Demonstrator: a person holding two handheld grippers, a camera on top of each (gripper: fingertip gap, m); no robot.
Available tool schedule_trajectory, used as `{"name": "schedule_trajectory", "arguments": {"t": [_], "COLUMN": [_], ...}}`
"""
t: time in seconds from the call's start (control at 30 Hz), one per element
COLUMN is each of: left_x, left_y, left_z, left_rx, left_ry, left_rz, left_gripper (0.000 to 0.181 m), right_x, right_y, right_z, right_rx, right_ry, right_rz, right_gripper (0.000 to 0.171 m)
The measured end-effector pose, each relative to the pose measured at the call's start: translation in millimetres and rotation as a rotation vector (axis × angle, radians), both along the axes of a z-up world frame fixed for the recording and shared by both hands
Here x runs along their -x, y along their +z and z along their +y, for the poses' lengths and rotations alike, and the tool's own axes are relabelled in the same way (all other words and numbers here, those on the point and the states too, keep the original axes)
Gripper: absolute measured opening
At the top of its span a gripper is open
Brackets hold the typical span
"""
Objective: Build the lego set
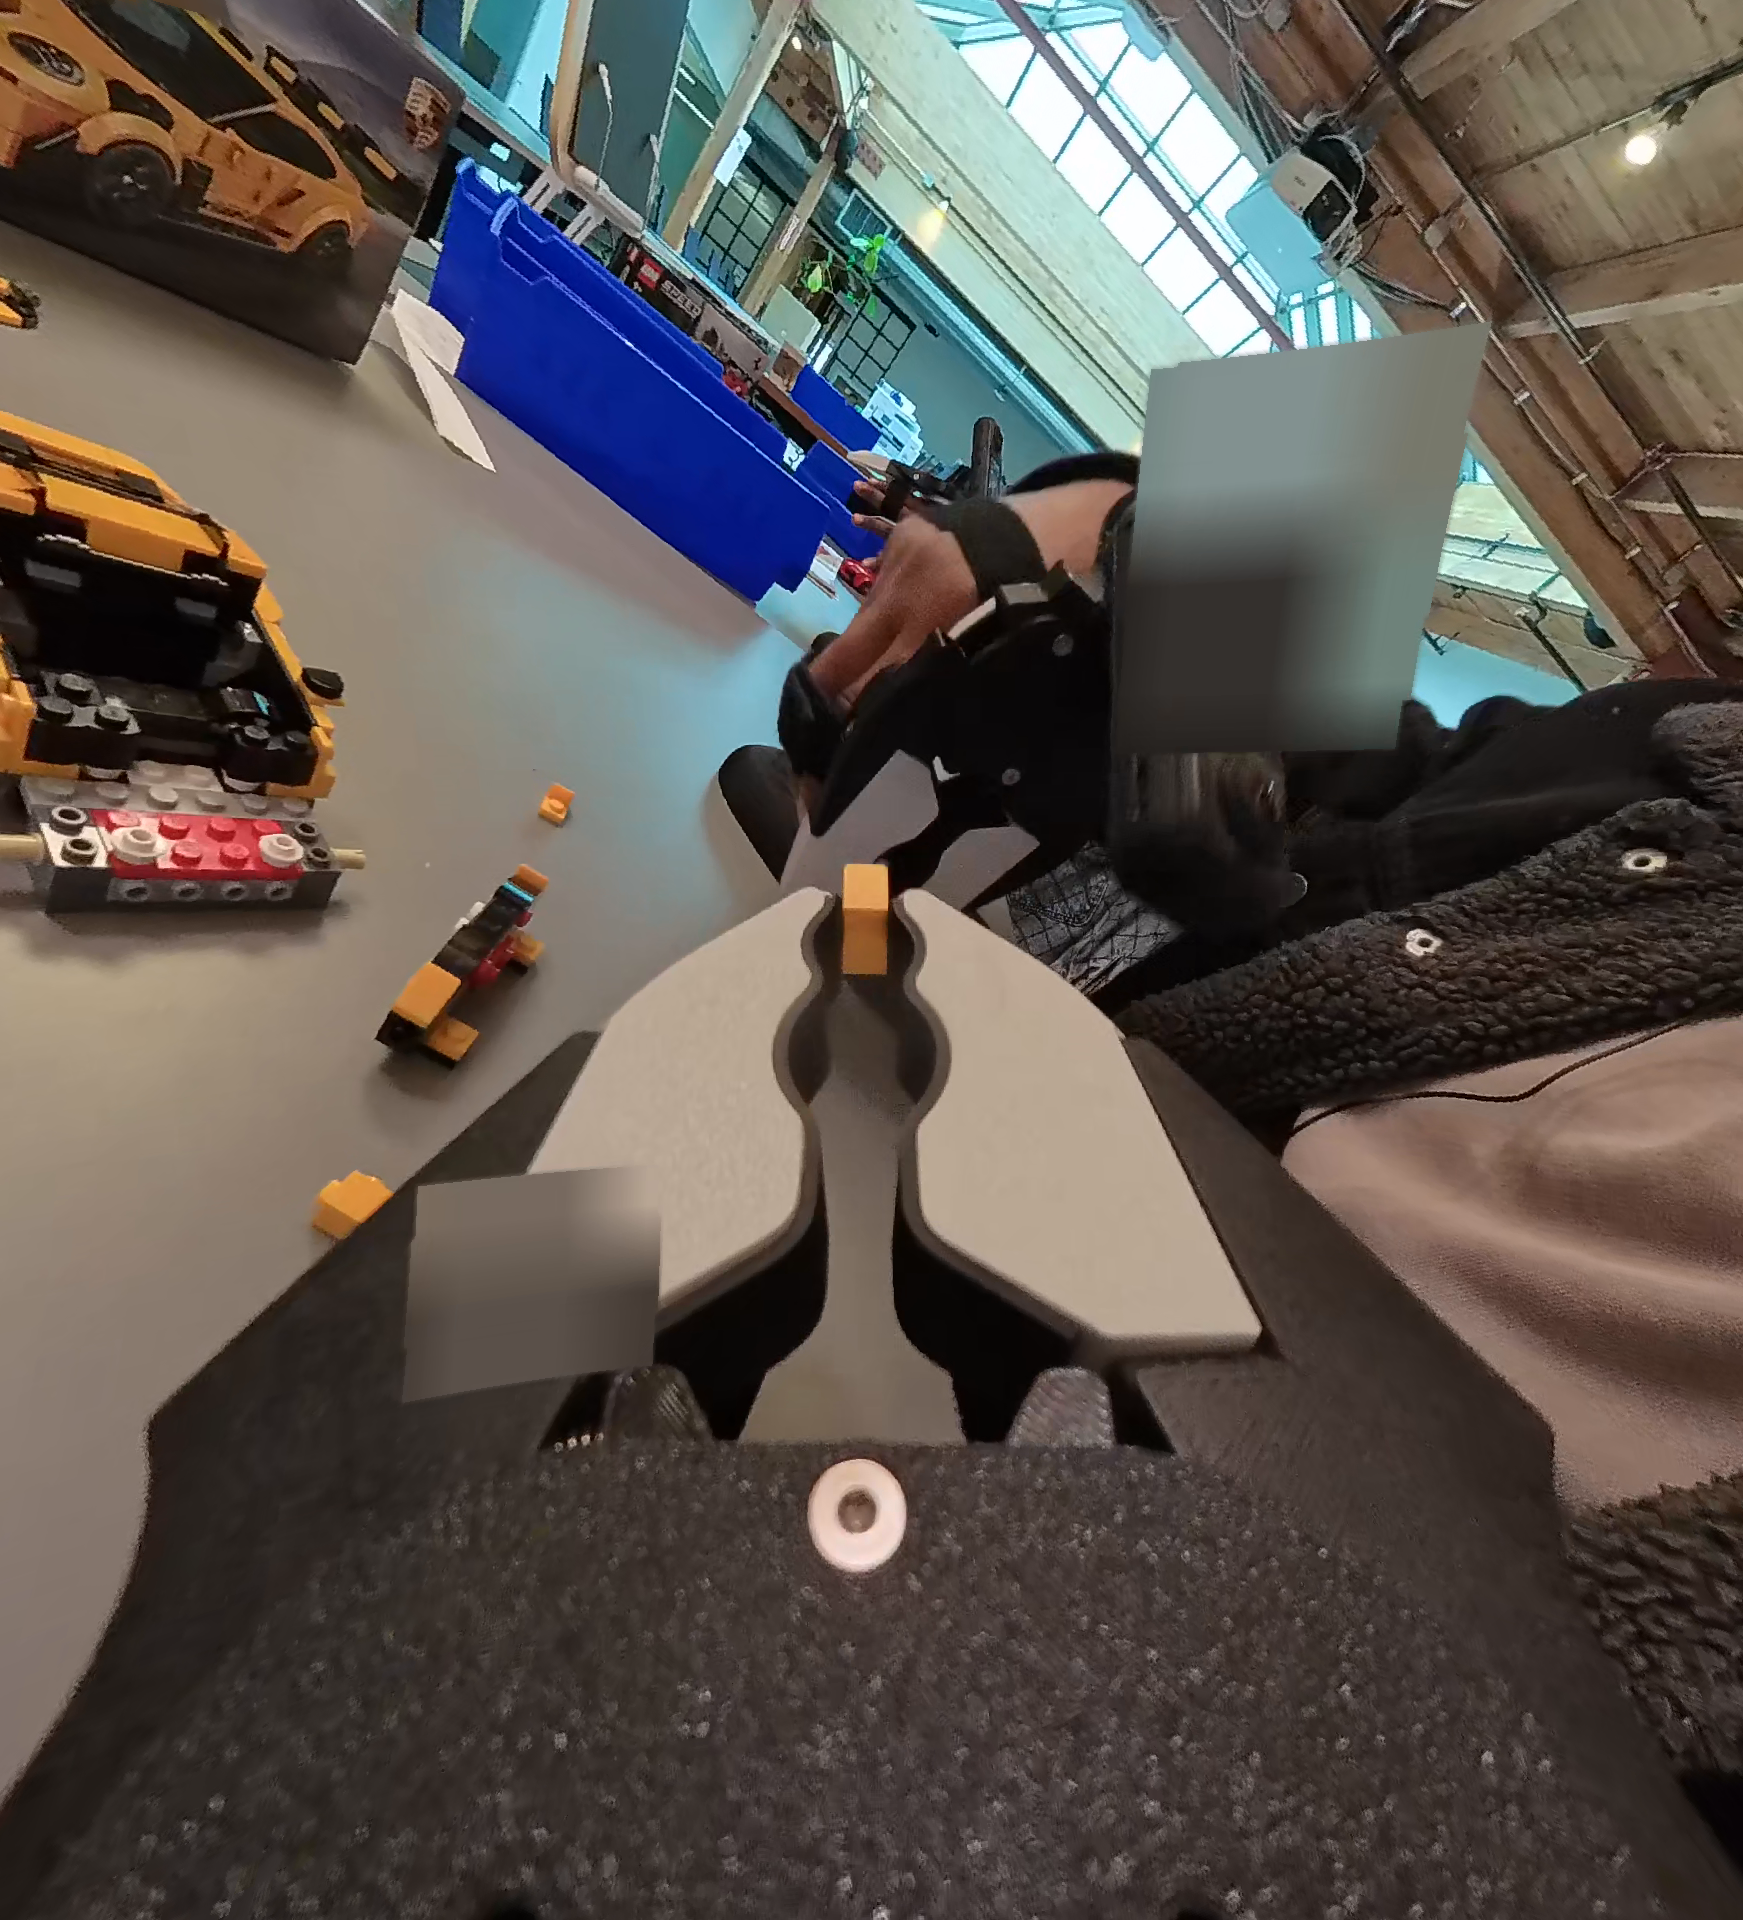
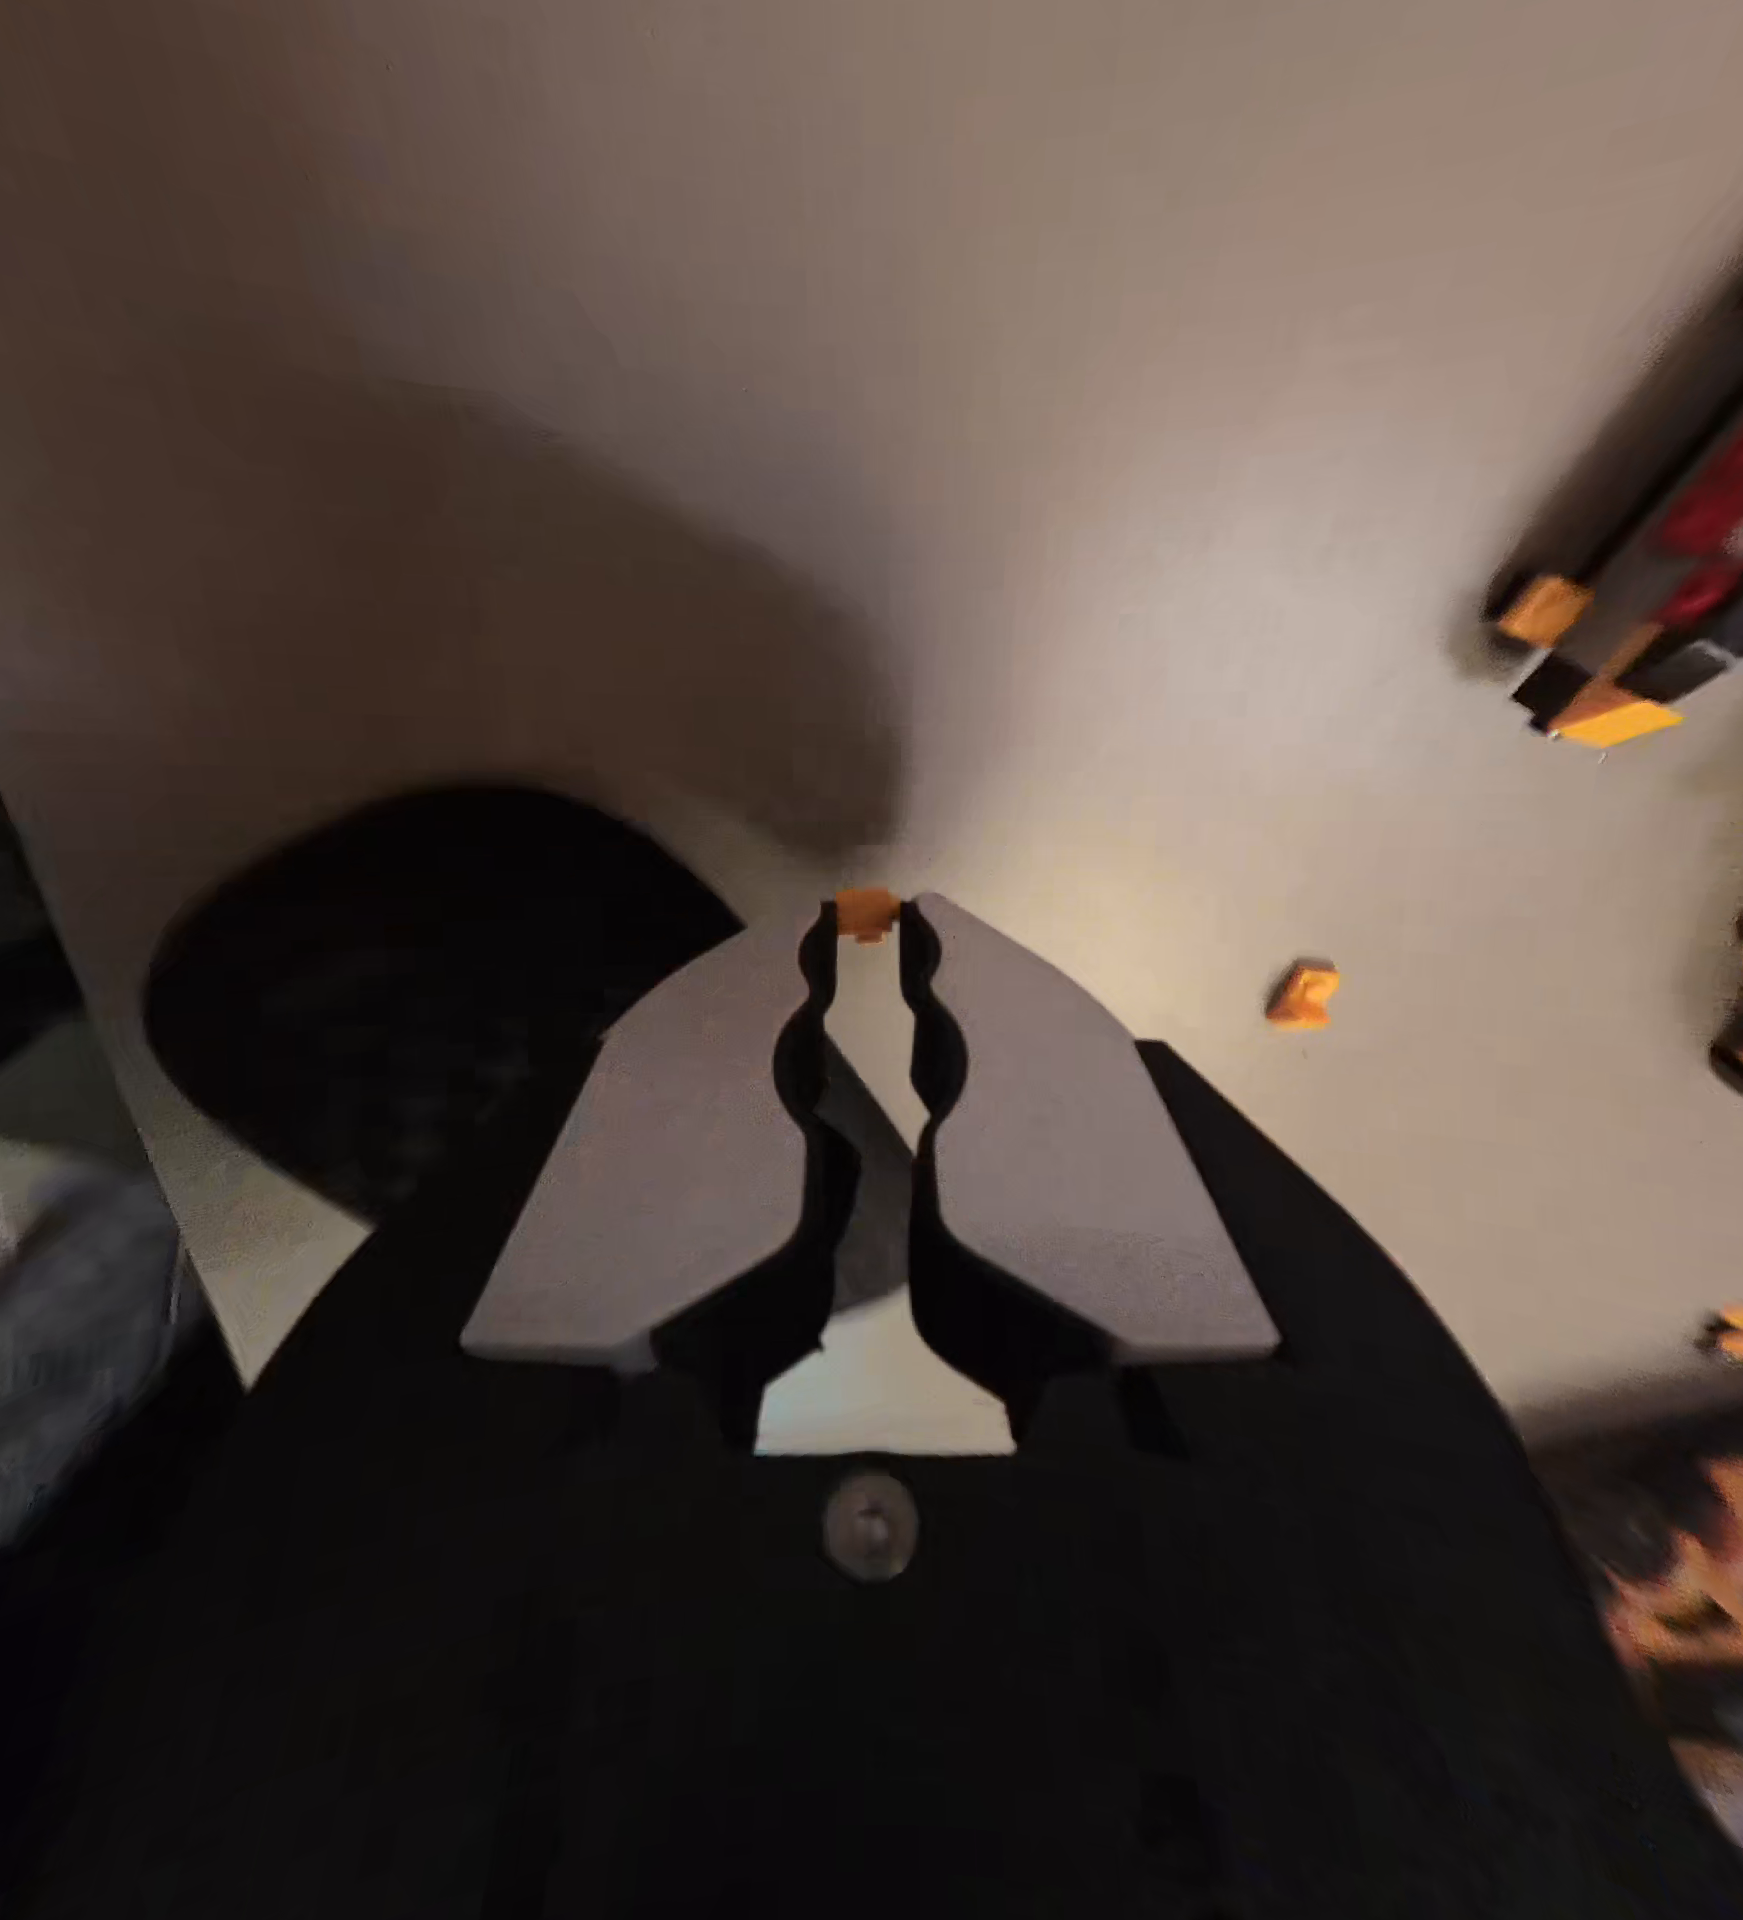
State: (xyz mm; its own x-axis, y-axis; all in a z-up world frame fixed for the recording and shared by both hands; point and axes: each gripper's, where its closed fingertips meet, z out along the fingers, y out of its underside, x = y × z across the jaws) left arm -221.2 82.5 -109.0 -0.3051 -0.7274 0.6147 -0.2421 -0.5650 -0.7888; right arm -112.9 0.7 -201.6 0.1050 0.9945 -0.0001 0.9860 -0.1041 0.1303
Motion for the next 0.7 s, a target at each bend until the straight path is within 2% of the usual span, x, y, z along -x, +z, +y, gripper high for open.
{"name": "schedule_trajectory", "arguments": {"t": [0.13,0.3,0.47,0.7], "left_x": [1.1,2.6,3.0,2.7], "left_y": [1.5,3.2,4.0,3.3], "left_z": [1.6,3.5,3.2,5.9], "left_rx": [-0.006,-0.005,-0.011,0.001], "left_ry": [0.01,0.02,0.022,0.033], "left_rz": [-0.004,-0.011,-0.013,-0.012], "left_gripper": [0.008,0.008,0.008,0.008], "right_x": [-8.0,5.4,18.2,19.9], "right_y": [-0.7,-9.3,-6.8,9.1], "right_z": [3.9,5.9,9.3,14.9], "right_rx": [0.065,0.068,-0.013,-0.187], "right_ry": [0.099,0.162,0.115,-0.109], "right_rz": [-0.255,-0.336,-0.216,0.242], "right_gripper": [0.012,0.012,0.023,0.031]}}
